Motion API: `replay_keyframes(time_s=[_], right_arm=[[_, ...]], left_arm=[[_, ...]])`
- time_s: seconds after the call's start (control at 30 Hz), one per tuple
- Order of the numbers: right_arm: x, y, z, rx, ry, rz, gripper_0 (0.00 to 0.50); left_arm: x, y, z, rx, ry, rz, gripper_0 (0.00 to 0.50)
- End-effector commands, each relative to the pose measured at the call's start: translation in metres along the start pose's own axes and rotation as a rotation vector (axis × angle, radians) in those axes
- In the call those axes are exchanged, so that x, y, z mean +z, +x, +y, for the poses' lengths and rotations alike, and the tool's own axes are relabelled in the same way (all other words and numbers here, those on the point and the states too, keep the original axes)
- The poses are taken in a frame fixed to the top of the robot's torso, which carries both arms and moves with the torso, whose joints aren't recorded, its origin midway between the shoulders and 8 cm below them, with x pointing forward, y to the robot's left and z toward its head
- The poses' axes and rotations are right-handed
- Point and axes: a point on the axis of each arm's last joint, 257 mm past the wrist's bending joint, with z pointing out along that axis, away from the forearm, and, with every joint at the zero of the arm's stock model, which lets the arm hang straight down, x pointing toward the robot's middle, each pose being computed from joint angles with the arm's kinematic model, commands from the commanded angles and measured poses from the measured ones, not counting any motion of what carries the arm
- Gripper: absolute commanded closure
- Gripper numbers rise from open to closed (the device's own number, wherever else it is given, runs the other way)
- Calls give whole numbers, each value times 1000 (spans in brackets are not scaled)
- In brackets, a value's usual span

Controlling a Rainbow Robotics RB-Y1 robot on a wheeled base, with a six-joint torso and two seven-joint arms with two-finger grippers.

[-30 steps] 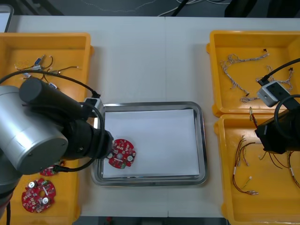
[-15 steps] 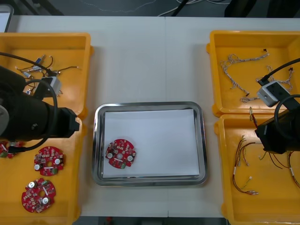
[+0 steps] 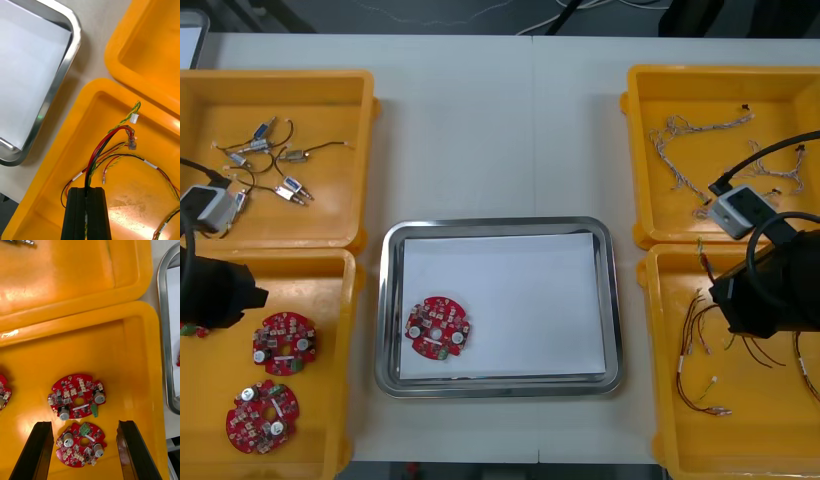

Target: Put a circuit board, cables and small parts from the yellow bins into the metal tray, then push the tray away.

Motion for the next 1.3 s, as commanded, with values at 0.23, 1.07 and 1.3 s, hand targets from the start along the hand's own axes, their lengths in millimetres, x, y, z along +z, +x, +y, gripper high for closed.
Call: replay_keyframes(time_s=[0.23, 1.07, 1.3], right_arm=[[0, -5, 52, -256, -35, 21, 500], [26, -26, 139, -830, -109, 111, 500], [50, -33, 153, -901, -114, 138, 500]], left_arm=[[-12, 18, 38, 90, -69, -36, 0], [-14, -15, 56, 94, -39, -78, 0], [-3, -62, 58, 58, 22, -59, 0]])
